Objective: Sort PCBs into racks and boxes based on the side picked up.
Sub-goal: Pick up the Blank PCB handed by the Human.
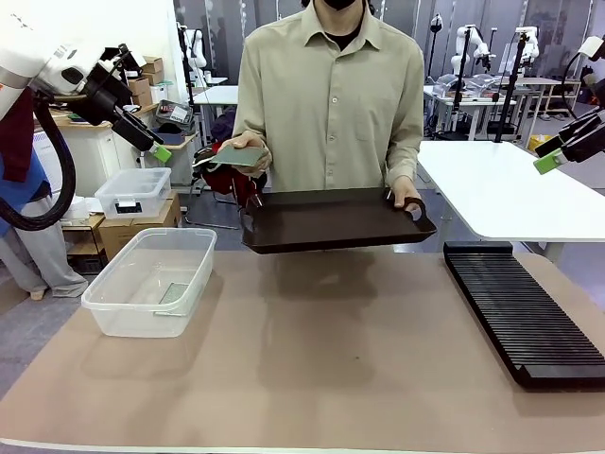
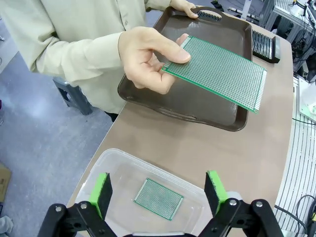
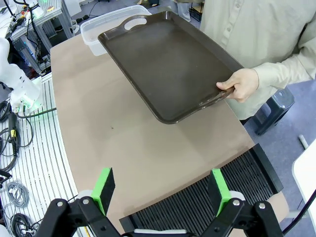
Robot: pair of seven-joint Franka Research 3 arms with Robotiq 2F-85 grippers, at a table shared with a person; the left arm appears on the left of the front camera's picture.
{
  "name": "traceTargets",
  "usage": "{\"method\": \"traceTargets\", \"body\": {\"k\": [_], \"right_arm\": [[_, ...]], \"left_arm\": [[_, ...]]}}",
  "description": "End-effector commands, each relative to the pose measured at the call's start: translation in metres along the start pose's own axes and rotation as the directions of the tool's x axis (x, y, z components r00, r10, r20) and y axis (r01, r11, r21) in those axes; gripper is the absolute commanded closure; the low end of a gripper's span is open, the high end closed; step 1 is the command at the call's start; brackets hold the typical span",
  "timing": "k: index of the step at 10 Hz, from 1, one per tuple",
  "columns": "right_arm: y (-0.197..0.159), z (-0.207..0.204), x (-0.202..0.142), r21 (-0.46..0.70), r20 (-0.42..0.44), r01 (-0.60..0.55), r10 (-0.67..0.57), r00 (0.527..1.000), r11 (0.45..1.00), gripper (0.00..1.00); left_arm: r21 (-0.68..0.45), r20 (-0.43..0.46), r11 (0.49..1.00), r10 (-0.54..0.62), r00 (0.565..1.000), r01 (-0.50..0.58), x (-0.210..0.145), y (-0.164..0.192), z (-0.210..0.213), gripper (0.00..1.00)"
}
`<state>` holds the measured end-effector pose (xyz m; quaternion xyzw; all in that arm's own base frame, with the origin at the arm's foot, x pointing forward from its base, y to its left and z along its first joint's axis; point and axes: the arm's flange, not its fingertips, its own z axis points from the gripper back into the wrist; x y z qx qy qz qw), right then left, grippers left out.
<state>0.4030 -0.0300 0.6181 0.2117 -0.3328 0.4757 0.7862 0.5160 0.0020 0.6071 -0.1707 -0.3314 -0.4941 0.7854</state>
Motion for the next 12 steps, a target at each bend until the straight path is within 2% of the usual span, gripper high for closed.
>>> {"method": "traceTargets", "body": {"k": [1,2,4,6,7,10,11,12], "right_arm": [[0.0,-0.001,0.0,0.018,0.016,-0.01,0.01,1.0,1.0,0.0],[0.0,-0.001,0.0,0.018,0.016,-0.01,0.01,1.0,1.0,0.0],[0.0,-0.001,0.0,0.018,0.016,-0.01,0.01,1.0,1.0,0.0],[0.0,-0.001,0.0,0.018,0.016,-0.01,0.01,1.0,1.0,0.0],[0.0,-0.001,0.0,0.018,0.016,-0.01,0.01,1.0,1.0,0.0],[0.0,-0.001,0.0,0.018,0.016,-0.01,0.01,1.0,1.0,0.0],[0.0,-0.001,0.0,0.018,0.016,-0.01,0.01,1.0,1.0,0.0],[0.0,-0.001,0.0,0.018,0.016,-0.01,0.01,1.0,1.0,0.0]], "left_arm": [[0.003,-0.015,1.0,0.008,1.0,-0.008,0.002,0.001,-0.001,0.0],[0.0,0.0,1.0,0.0,1.0,0.0,0.0,0.0,0.0,0.0],[-0.132,0.048,0.96,0.257,0.965,-0.249,0.011,0.004,0.004,0.0],[-0.202,0.016,0.874,0.455,0.891,-0.442,0.015,0.003,-0.003,0.0],[-0.251,-0.016,0.804,0.553,0.833,-0.538,0.014,0.013,-0.012,0.0],[-0.404,-0.145,0.527,0.771,0.62,-0.748,0.004,0.036,-0.043,0.0],[-0.449,-0.151,0.471,0.797,0.584,-0.759,0.0,0.045,-0.055,0.0],[-0.499,-0.201,0.436,0.782,0.59,-0.749,0.0,0.047,-0.064,0.0]]}}
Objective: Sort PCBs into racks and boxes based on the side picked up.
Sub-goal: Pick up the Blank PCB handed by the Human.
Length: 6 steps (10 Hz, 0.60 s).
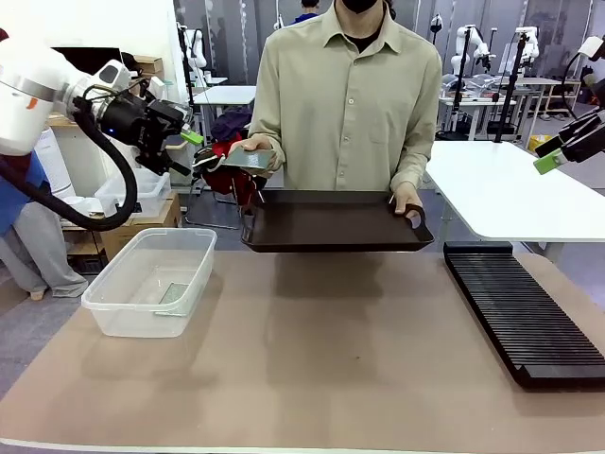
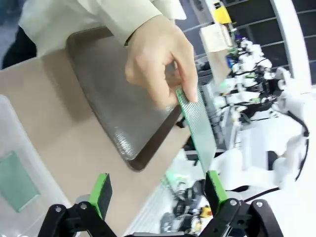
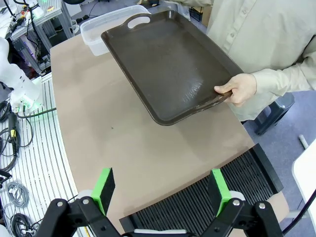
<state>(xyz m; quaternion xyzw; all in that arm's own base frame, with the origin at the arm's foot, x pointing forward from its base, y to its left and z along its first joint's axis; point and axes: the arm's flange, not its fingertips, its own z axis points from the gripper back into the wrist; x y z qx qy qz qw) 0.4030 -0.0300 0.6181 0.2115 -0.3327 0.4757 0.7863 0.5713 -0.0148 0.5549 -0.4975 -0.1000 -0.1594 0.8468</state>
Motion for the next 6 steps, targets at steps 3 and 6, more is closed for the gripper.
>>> {"method": "traceTargets", "body": {"k": [3,6], "right_arm": [[0.0,-0.001,0.0,0.019,0.016,-0.01,0.01,1.0,1.0,0.0],[0.0,-0.001,0.0,0.019,0.016,-0.01,0.01,1.0,1.0,0.0]], "left_arm": [[0.064,-0.001,0.997,-0.045,0.999,0.045,-0.006,-0.01,0.006,0.0],[-0.106,-0.02,0.963,0.247,0.969,-0.248,0.019,-0.001,-0.017,0.0]]}}
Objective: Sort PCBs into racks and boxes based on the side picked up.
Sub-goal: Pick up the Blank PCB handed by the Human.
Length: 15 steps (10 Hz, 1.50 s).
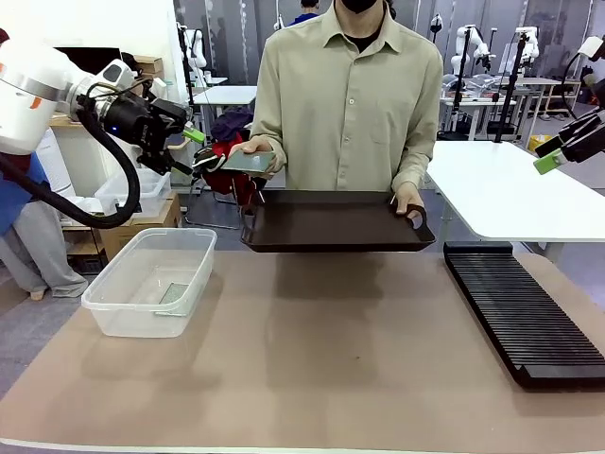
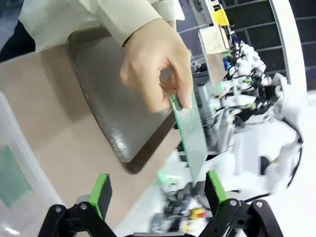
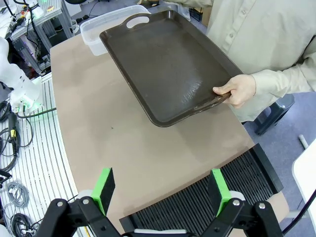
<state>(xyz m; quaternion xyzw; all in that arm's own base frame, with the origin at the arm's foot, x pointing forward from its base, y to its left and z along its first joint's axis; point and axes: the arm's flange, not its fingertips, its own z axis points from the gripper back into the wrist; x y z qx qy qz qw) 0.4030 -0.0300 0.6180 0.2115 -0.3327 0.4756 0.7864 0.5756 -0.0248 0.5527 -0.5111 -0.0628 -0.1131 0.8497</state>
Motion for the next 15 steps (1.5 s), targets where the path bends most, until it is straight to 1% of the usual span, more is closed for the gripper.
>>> {"method": "traceTargets", "body": {"k": [1,2,3,4,5,6,7,8,10,12,13,14,15], "right_arm": [[0.0,-0.001,0.0,0.019,0.016,-0.01,0.01,1.0,1.0,0.0],[0.0,-0.001,0.0,0.019,0.016,-0.01,0.01,1.0,1.0,0.0],[0.0,-0.001,0.0,0.019,0.016,-0.01,0.01,1.0,1.0,0.0],[0.0,-0.001,0.0,0.019,0.016,-0.01,0.01,1.0,1.0,0.0],[0.0,-0.001,0.0,0.019,0.016,-0.01,0.01,1.0,1.0,0.0],[0.0,-0.001,0.0,0.019,0.016,-0.01,0.01,1.0,1.0,0.0],[0.0,-0.001,0.0,0.019,0.016,-0.01,0.01,1.0,1.0,0.0],[0.0,-0.001,0.0,0.019,0.016,-0.01,0.01,1.0,1.0,0.0],[0.0,-0.001,0.0,0.019,0.016,-0.01,0.01,1.0,1.0,0.0],[0.0,-0.001,0.0,0.019,0.016,-0.01,0.01,1.0,1.0,0.0],[0.0,-0.001,0.0,0.019,0.016,-0.01,0.01,1.0,1.0,0.0],[0.0,-0.001,0.0,0.019,0.016,-0.01,0.01,1.0,1.0,0.0],[0.0,-0.001,0.0,0.019,0.016,-0.01,0.01,1.0,1.0,0.0]], "left_arm": [[-0.166,-0.036,0.963,0.207,0.978,-0.211,0.022,0.005,-0.014,0.0],[-0.217,-0.047,0.939,0.262,0.964,-0.266,0.028,0.009,-0.019,0.0],[-0.25,-0.053,0.924,0.285,0.957,-0.289,0.032,0.011,-0.024,0.0],[-0.281,-0.072,0.915,0.28,0.957,-0.289,0.035,0.013,-0.029,0.0],[-0.285,-0.078,0.93,0.22,0.972,-0.233,0.037,0.016,-0.033,0.0],[-0.29,-0.066,0.941,0.164,0.984,-0.176,0.04,0.019,-0.04,0.0],[-0.298,-0.082,0.945,0.118,0.99,-0.137,0.042,0.02,-0.044,0.0],[-0.311,-0.095,0.944,0.089,0.992,-0.114,0.042,0.02,-0.047,0.0],[-0.35,-0.083,0.935,0.033,0.996,-0.06,0.043,0.015,-0.056,0.0],[-0.372,-0.078,0.928,0.004,0.997,-0.033,0.043,0.014,-0.057,0.0],[-0.362,-0.077,0.932,-0.027,0.997,-0.002,0.041,0.011,-0.058,0.6],[-0.36,-0.076,0.933,-0.029,0.997,0.0,0.04,0.01,-0.057,0.6],[-0.359,-0.077,0.933,-0.031,0.997,0.001,0.04,0.01,-0.058,1.0]]}}
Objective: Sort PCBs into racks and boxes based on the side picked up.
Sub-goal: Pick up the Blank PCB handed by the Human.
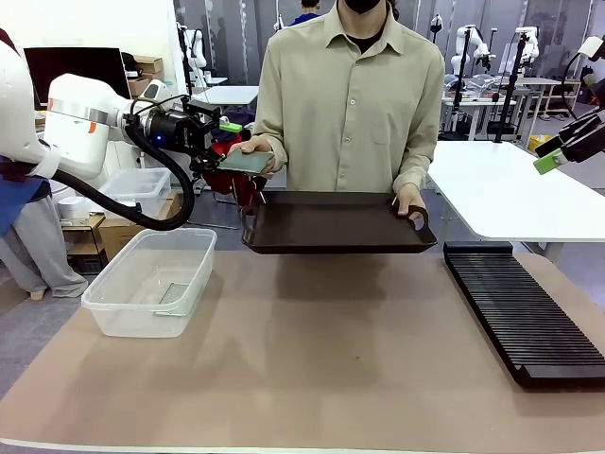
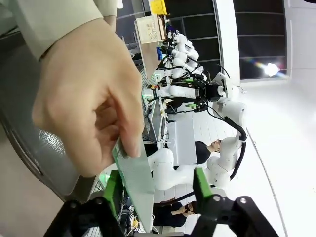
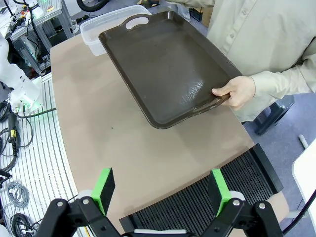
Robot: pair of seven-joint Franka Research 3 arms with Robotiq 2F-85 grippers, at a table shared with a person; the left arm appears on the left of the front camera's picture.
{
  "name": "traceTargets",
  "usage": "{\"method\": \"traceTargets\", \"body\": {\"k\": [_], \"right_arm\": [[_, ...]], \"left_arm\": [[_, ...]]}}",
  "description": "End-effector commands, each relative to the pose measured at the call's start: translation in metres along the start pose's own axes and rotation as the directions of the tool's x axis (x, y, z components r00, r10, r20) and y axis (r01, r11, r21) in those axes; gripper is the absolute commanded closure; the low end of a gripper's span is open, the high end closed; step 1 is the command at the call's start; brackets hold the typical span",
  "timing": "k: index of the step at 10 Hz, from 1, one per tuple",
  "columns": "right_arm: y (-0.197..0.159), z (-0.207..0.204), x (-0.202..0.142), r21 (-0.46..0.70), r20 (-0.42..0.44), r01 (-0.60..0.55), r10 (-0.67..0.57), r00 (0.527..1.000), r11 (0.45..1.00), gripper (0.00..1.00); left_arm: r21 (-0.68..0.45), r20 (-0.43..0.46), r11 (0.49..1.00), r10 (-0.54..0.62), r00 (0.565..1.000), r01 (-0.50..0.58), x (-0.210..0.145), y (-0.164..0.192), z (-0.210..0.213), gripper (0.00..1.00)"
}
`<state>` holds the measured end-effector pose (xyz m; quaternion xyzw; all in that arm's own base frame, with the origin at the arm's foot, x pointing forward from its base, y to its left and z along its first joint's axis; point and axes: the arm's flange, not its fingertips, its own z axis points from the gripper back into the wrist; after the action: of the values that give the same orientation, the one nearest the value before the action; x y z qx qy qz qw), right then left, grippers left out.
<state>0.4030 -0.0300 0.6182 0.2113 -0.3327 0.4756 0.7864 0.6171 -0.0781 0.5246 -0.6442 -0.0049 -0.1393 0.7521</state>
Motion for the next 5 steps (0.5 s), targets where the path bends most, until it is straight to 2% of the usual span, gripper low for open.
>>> {"method": "traceTargets", "body": {"k": [1,2,5], "right_arm": [[-0.0004,-0.001,0.0001,0.019,0.017,-0.01,0.01,1.0,1.0,0.0],[-0.0004,-0.001,0.0001,0.019,0.017,-0.01,0.01,1.0,1.0,0.0],[-0.0004,-0.001,0.0001,0.019,0.017,-0.01,0.01,1.0,1.0,0.0]], "left_arm": [[-0.017,-0.008,1.0,-0.022,1.0,0.022,-0.0021,-0.0017,0.0016,0.63],[-0.014,-0.015,1.0,-0.019,1.0,0.018,-0.0031,-0.0014,0.0024,1.0],[0.006,-0.038,1.0,-0.016,0.999,0.016,-0.0073,-0.0024,0.0028,1.0]]}}
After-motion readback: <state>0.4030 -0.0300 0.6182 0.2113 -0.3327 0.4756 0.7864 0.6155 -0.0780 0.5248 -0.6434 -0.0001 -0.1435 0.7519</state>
